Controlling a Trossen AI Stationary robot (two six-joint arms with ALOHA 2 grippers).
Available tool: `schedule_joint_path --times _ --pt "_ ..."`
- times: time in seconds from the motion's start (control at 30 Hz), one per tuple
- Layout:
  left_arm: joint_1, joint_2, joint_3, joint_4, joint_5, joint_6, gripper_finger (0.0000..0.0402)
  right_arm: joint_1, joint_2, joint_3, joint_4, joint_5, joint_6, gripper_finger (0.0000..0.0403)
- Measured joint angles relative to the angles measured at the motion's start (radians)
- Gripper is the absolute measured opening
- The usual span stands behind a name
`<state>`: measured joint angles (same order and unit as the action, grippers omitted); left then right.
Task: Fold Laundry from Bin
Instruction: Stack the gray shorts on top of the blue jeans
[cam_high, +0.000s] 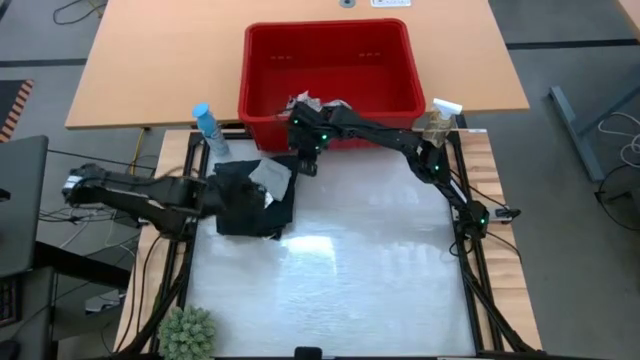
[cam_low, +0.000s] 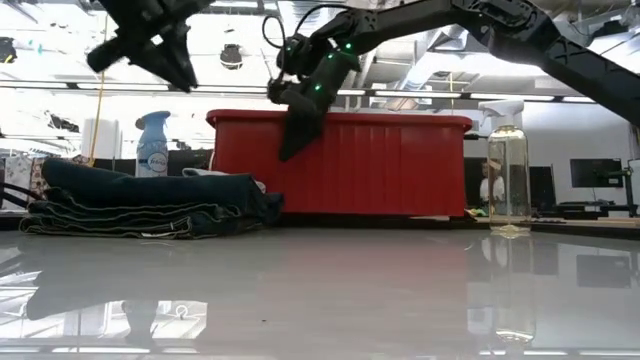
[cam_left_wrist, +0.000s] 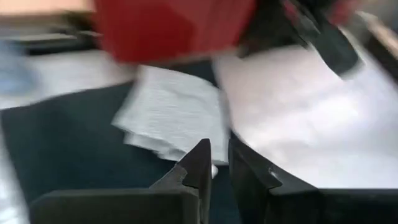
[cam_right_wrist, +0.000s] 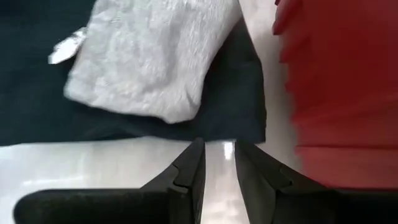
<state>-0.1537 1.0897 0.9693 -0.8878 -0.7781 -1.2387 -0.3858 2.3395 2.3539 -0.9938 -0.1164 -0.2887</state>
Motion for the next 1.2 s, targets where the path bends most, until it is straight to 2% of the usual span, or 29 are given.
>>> schedule_joint_path --times 0.07,0.17,0.3,0.43,0.5,0.63,0.8,0.9,1.03,1.2 --pt "0.070 -0.066 -0.048 0.107 0.114 0.132 0.0060 -0.006 -0.018 0.000 -0.028 -0.025 0.008 0.0114" --pt "0.189 -0.148 -0.132 0.173 0.224 0.224 0.0079 -0.004 -0.043 0.000 -0.066 -0.046 0.030 0.0114" --pt "0.328 -0.213 -0.241 0.276 0.299 0.308 0.0106 0.001 -0.063 0.000 -0.070 -0.070 0.056 0.0114" --pt "0.408 -0.225 -0.320 0.374 0.366 0.310 0.0134 0.000 -0.072 -0.010 -0.020 -0.074 0.058 0.0114" --pt "0.439 -0.219 -0.343 0.381 0.405 0.303 0.0144 -0.002 -0.078 -0.021 0.003 -0.093 0.060 0.0114" --pt "0.484 -0.204 -0.378 0.416 0.491 0.308 0.0149 -0.032 -0.059 -0.017 0.020 -0.207 0.029 0.0114" --pt "0.564 -0.183 -0.389 0.439 0.513 0.365 0.0149 -0.077 0.019 -0.022 0.043 -0.439 0.000 0.0114" --pt "0.642 -0.157 -0.389 0.502 0.581 0.426 0.0149 -0.105 0.018 -0.017 0.056 -0.540 0.031 0.0114" --pt "0.728 -0.093 -0.388 0.572 0.669 0.495 0.0149 -0.112 0.016 -0.018 0.054 -0.566 0.049 0.0114" --pt "0.805 0.022 -0.388 0.567 0.745 0.531 0.0149 -0.102 0.002 -0.014 0.042 -0.570 0.054 0.0114"
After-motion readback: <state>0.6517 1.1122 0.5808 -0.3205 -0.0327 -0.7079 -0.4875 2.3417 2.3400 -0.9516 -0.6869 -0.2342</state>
